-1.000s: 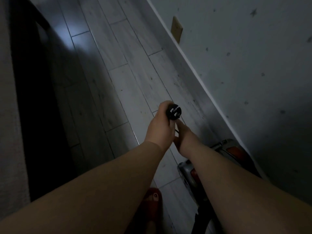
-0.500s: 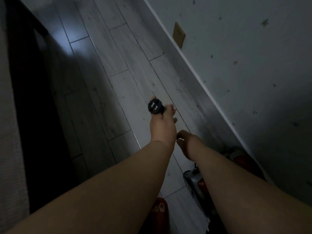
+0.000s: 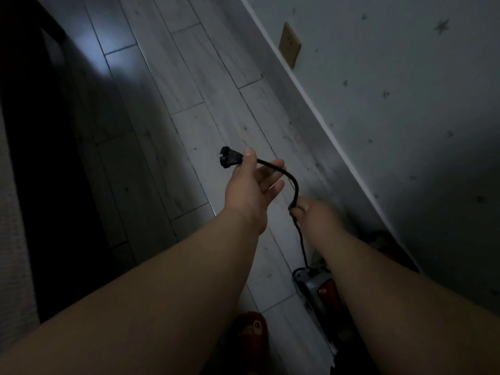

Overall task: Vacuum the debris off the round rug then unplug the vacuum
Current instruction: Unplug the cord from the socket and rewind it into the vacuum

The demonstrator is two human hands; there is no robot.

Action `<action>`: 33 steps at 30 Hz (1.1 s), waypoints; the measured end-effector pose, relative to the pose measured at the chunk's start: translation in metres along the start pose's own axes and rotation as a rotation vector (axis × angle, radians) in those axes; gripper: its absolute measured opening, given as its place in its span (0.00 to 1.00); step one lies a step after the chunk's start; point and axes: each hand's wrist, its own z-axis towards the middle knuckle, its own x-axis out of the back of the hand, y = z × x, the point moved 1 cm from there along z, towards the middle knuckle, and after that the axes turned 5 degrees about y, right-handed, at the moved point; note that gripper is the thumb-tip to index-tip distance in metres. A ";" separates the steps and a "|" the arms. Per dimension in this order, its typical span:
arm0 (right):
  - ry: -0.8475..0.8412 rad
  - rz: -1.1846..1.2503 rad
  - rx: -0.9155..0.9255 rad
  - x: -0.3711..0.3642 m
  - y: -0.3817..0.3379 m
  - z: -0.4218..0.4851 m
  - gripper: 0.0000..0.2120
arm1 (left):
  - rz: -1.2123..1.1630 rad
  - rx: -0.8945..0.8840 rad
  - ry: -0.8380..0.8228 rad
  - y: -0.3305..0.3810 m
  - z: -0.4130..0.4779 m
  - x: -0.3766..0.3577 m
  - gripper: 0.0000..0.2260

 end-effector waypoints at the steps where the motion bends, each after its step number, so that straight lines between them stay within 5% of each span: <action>1: 0.040 -0.010 0.018 0.007 -0.004 -0.001 0.09 | -0.001 0.006 -0.002 0.001 0.000 0.001 0.21; 10: 0.378 0.099 0.212 0.051 -0.067 0.006 0.08 | -0.298 0.120 0.053 0.017 0.010 0.015 0.11; 20: 0.312 -0.011 0.240 0.031 -0.045 -0.002 0.04 | -0.225 0.233 0.084 -0.004 0.006 0.045 0.10; 27: -0.167 -0.375 0.098 0.016 -0.013 -0.006 0.14 | -0.062 0.290 0.317 -0.032 -0.001 0.065 0.07; 33: -0.272 -0.366 0.011 -0.004 0.009 -0.018 0.20 | 0.214 0.262 0.304 -0.050 -0.013 0.070 0.04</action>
